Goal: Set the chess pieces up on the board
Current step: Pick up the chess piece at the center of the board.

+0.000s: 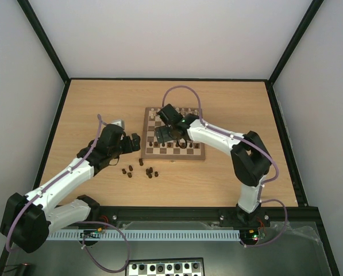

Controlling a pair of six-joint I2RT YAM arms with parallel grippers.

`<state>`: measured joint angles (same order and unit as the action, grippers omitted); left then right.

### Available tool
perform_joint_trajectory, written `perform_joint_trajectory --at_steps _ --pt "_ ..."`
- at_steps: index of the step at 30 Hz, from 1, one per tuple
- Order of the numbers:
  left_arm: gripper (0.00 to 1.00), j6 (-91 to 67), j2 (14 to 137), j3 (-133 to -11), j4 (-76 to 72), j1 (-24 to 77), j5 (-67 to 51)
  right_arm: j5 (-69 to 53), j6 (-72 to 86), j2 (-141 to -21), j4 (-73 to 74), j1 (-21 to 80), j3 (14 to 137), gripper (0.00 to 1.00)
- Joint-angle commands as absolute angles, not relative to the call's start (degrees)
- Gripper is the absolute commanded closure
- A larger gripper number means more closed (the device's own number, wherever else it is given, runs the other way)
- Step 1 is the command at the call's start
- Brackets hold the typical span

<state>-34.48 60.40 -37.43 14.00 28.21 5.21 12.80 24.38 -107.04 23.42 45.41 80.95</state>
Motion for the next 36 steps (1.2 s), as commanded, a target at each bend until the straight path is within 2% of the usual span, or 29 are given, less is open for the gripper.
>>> perform_joint_trajectory --at_steps 1,9,22,30,36 --pt "0.01 -33.7 59.0 -36.8 12.7 27.9 5.1 10.6 23.9 -101.0 21.3 45.7 79.4 0.01" --pt "0.01 -35.4 56.7 -35.4 11.9 28.9 -0.5 5.6 24.1 -96.0 23.5 47.7 77.8 0.01" --pt "0.0 -41.5 40.0 -32.9 18.5 29.3 2.0 8.1 29.7 -84.8 22.5 53.5 64.5 0.02" --pt "0.01 -39.6 36.5 -36.3 25.1 29.3 1.3 9.1 31.3 -79.3 25.4 54.3 60.7 0.01" --pt "0.0 -40.3 35.5 -36.4 24.2 29.3 -2.2 13.9 33.4 -75.1 29.0 54.3 58.9 0.01"
